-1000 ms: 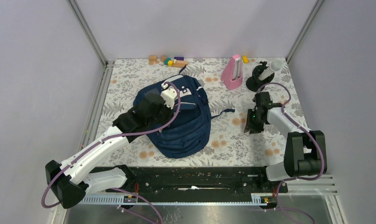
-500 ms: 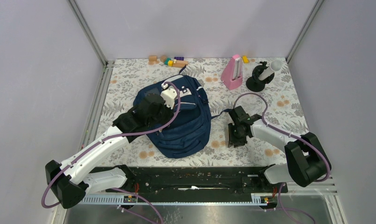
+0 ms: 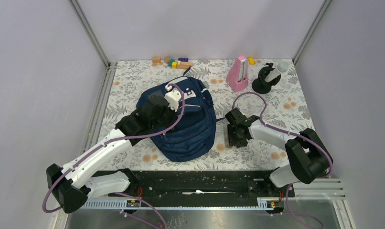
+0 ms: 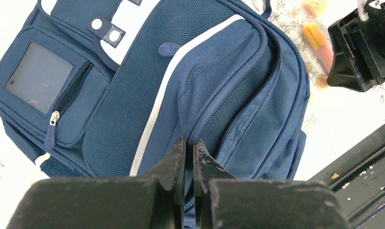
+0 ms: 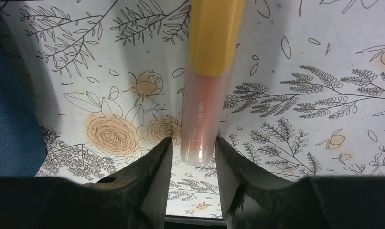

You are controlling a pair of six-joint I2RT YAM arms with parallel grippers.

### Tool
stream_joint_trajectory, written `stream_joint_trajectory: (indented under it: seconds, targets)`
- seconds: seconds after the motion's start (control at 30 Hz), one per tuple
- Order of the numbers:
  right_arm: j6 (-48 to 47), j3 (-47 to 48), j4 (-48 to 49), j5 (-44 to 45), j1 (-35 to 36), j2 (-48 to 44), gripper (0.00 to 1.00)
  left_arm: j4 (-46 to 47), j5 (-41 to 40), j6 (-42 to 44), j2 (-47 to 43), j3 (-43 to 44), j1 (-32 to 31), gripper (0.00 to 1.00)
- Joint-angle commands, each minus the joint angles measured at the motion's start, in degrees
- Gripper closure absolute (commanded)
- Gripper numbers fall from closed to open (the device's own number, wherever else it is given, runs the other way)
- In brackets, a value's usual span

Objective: Pack the student bag
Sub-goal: Move the stationery to the center of the board, then pick up the stationery from the center of the board.

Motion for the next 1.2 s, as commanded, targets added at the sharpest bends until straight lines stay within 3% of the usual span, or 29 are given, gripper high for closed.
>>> stream_joint_trajectory:
  seconds: [0.0,0.17,0.33,0.53,0.77,0.93,1.17]
  targets:
    - [0.9,-1.3,1.3,4.5,1.9,4.1,0.58,4.8,0.2,-1.0,-2.3,2.2,0.0,1.0]
    - [0.9,-1.4,1.3,5.1,2.3,1.9,0.83,4.7,-0.3,-0.8,-2.7,2.1,-0.1,1.0]
    - [-0.7,0.8,-3.0,3.2,2.3,-5.9,0.94,4.8,-0.9,-0.6,-3.0,2.0,-0.1,1.0]
    - [-4.0,4.9,-14.8,-1.0,2.5,-15.5,0.97,4.8,-1.4,-0.5,-3.3,2.0,-0.1,1.0]
    - [-6.0,9.1,-21.0,-15.0,4.5,-26.0,0.97,5.0,-1.5,-0.5,-3.5,1.8,-0.1,1.0]
    - [-0.7,13.6,-16.8,-23.2,7.2,-26.8,0.97,5.0,-1.3,-0.5,-3.3,1.8,-0.1,1.0]
    - [9.8,14.9,0.2,-30.9,13.6,-20.7,0.96,5.0,-1.4,-0.5,-3.4,1.8,-0.1,1.0]
